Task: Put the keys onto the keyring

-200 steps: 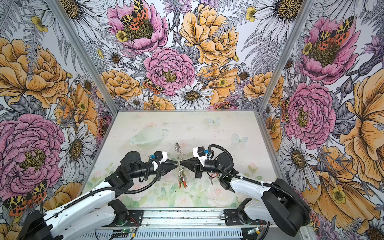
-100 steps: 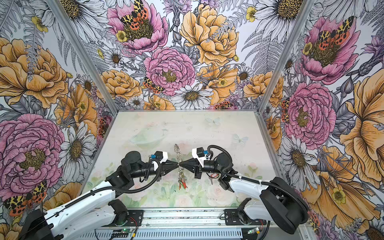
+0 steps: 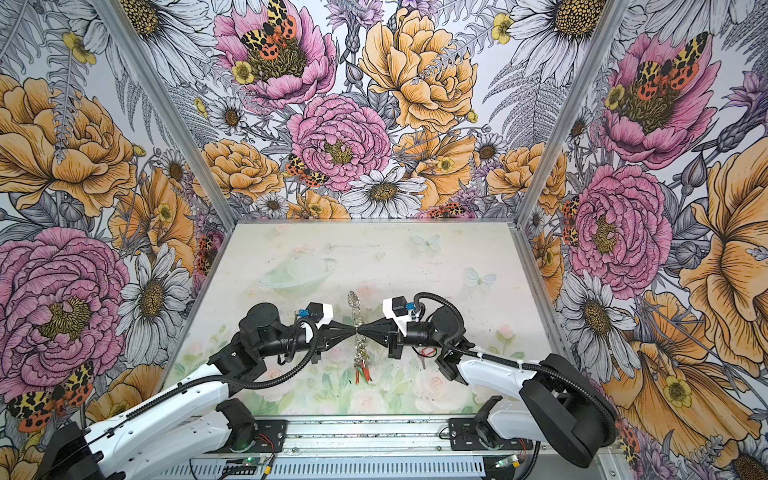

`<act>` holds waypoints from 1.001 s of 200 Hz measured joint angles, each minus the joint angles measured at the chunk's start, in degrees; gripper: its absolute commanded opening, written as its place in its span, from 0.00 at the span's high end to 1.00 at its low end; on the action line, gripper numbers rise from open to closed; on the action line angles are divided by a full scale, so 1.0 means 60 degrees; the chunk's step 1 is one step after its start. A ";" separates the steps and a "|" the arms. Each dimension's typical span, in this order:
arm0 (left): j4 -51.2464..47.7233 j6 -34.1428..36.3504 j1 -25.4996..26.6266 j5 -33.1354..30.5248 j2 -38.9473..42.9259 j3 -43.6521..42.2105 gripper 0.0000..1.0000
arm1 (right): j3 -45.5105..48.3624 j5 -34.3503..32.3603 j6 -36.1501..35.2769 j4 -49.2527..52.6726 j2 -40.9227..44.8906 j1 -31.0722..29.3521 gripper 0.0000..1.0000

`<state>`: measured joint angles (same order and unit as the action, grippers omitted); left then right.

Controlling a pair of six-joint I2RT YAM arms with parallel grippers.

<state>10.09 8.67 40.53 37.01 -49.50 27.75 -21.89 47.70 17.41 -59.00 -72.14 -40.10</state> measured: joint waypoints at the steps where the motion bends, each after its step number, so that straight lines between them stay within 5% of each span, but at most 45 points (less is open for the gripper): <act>1: 0.0000 0.0011 0.0000 0.0000 0.0000 0.0000 0.95 | 0.0000 -0.0004 -0.0007 0.0000 0.0000 0.0000 1.00; 30: -0.0153 -0.0029 0.0000 0.0015 -0.0033 0.0058 1.00 | 0.0000 -0.0022 -0.0113 0.0076 0.0000 0.0000 1.00; 47: -0.0517 0.0040 0.0007 -0.0124 -0.0117 0.0208 1.00 | 0.0000 -0.0102 -0.0346 0.0441 0.0087 0.0007 0.86; 87: -0.2080 0.0565 0.0222 -0.0943 -0.0820 0.1064 1.00 | -0.0368 -0.0670 -0.2124 0.3938 0.1432 0.0168 0.75; 144: -0.3428 0.1344 0.0226 -0.1129 -0.1293 0.1934 1.00 | -0.0521 -0.0790 -0.3381 0.6222 0.2189 0.0324 0.74; 200: -0.3854 0.1639 0.0346 -0.1082 -0.1351 0.1942 1.00 | -0.0594 -0.0386 -0.3519 0.6590 0.1905 0.0324 0.73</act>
<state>-13.04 18.50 42.61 30.52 -57.60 39.40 -25.45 45.39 -3.70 -19.46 -60.71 -38.15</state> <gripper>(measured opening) 0.049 0.267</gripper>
